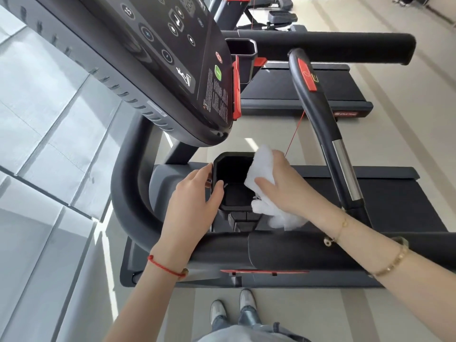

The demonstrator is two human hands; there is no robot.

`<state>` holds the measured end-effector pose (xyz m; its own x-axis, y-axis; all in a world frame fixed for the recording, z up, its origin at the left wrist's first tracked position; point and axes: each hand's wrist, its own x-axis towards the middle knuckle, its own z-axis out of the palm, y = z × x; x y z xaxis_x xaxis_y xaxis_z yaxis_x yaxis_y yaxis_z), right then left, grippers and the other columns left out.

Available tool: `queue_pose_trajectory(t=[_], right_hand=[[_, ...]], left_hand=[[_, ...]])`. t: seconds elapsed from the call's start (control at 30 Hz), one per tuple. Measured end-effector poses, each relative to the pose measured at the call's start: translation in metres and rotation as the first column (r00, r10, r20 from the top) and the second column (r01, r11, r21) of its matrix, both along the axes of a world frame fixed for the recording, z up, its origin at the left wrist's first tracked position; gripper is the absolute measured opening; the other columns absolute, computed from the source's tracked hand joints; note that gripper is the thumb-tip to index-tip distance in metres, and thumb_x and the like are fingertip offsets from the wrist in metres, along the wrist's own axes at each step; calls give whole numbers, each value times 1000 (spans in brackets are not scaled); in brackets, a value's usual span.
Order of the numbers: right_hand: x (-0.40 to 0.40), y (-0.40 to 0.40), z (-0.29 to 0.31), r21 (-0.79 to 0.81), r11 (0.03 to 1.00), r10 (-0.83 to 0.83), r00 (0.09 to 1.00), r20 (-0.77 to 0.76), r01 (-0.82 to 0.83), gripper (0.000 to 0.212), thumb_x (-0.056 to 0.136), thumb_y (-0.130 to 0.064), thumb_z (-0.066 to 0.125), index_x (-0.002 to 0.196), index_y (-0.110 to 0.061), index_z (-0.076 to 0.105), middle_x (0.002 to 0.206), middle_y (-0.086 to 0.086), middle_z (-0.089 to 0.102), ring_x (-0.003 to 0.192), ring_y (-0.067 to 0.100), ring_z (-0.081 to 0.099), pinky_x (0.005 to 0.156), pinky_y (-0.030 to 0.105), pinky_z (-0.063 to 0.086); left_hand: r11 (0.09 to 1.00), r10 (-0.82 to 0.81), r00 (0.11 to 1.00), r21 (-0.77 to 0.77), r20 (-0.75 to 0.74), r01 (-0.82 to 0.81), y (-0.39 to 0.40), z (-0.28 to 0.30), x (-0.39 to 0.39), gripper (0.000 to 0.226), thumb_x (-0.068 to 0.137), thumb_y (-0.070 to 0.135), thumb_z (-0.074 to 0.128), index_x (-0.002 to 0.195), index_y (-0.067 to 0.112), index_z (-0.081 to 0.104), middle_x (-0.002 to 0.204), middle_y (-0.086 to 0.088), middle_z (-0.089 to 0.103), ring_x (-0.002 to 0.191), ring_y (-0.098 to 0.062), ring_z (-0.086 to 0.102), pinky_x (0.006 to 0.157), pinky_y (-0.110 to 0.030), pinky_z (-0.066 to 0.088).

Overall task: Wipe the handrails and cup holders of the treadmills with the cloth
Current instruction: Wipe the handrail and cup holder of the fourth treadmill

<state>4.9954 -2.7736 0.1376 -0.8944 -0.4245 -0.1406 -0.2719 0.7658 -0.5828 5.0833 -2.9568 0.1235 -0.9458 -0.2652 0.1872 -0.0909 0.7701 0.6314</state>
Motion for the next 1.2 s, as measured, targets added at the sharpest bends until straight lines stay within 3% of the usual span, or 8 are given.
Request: queue_pose_trajectory(t=[0.17,0.3,0.43,0.6,0.83,1.0,1.1,1.2], right_hand=[[-46,-26,14,174,917,382,916,-122,-359,43,97,-27,50,138,-21,36,129,-1,53,106,25,54,76,30,31],[-56,-52,17,278,819,552,822,-141,-502,33,94,-29,50,126,-25,42,119,-6,59,96,26,58,71,35,36],[-49,-38,17,228,882,452,875,-172,-411,36,95,-39,51,128,-27,45,99,-11,56,89,23,55,70,34,32],[-24,1,13,67,986,150,988,34,-152,61,90,-39,59,140,-21,29,113,-3,53,98,20,53,67,29,37],[26,37,19,-146,989,-17,992,126,35,49,94,-41,54,138,-30,38,101,-18,53,87,-5,52,64,11,34],[49,50,46,-132,963,240,971,8,-237,52,91,-62,44,139,-51,26,112,-45,44,105,-21,44,81,-1,35],[50,28,36,133,884,459,886,-68,-448,54,95,-55,41,142,-29,36,136,-23,42,125,-1,32,104,0,10],[49,-7,26,286,844,514,836,-193,-454,40,98,-54,36,93,-19,55,91,-7,61,92,15,51,100,25,30]], left_hand=[[1000,10,1000,0,-11,-10,1,2,1,37,95,32,55,129,19,58,104,3,66,92,-15,62,73,-22,43],[1000,17,999,4,-39,-17,1,2,0,30,93,29,59,120,16,62,98,1,67,86,-15,62,72,-26,48],[1000,18,1000,12,-21,-17,0,0,-1,39,94,32,57,131,21,58,101,9,65,88,-4,60,74,-17,46],[1000,7,1000,18,17,-7,-3,0,-1,46,94,38,53,136,22,55,111,9,66,98,-6,60,80,-12,40],[1000,-4,1000,22,18,4,-4,-1,1,45,95,38,52,136,21,55,112,8,66,98,-5,59,78,-9,37],[998,-14,1000,57,-20,15,-4,5,10,45,98,39,39,134,21,57,116,6,66,103,-8,59,89,-24,45],[995,-9,999,97,-42,13,-7,6,19,39,102,38,35,130,26,59,123,10,64,112,-4,56,93,-20,41],[993,-19,1000,113,-8,19,-6,5,24,40,103,38,30,128,29,60,122,13,64,114,-4,56,93,-20,41]])
